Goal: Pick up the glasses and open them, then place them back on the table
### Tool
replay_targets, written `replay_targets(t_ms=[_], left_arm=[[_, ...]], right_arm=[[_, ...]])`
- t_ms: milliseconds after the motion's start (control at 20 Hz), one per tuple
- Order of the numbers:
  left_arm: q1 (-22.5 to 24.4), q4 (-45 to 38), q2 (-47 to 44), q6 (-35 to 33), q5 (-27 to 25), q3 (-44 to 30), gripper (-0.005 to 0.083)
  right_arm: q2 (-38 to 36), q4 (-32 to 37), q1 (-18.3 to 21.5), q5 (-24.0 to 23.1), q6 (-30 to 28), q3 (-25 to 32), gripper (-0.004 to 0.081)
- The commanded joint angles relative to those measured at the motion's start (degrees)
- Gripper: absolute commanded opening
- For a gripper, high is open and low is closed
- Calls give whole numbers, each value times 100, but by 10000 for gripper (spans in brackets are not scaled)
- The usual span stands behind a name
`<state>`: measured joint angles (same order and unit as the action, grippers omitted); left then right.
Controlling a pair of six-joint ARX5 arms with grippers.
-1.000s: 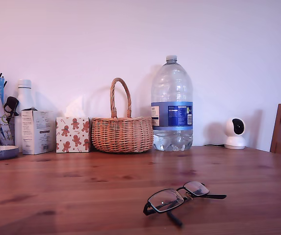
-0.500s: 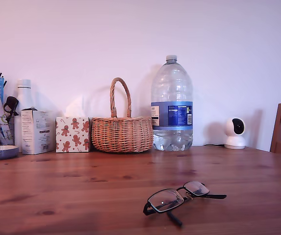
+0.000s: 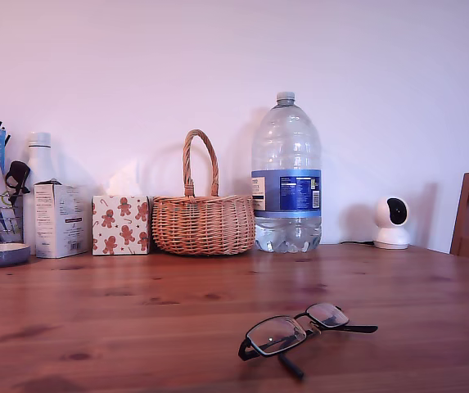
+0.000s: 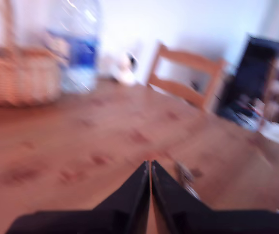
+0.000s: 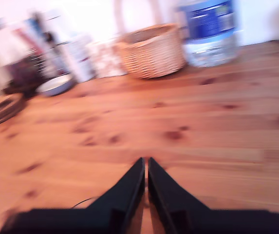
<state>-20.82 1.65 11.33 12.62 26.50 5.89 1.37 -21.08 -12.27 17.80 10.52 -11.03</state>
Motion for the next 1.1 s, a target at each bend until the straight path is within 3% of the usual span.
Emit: replay_targets(t_ms=[0,250,650,800,950,1050], left_arm=[[-188,-101,374,-20,4,190,-21],[-946,-208,1834,-234,20,951,-21],[-1993,157,4758,-1185,328,3069,-21],[-2203,640,5687,-1377,122,3960,-21],[-2367,1456,6575,-1375,-404,4835,-7],[-2455,1851,7088,-1414,-660,5318,47]], right_arm=[[90,31,-264,26,24,85,-13],[334,22,-778,-190,15,85,-13],[520,35,-839,-232,2,85,-12],[520,44,-839,-234,2,85,-13],[520,46,-839,-236,2,85,-13],[520,44,-839,-256,0,85,-13]])
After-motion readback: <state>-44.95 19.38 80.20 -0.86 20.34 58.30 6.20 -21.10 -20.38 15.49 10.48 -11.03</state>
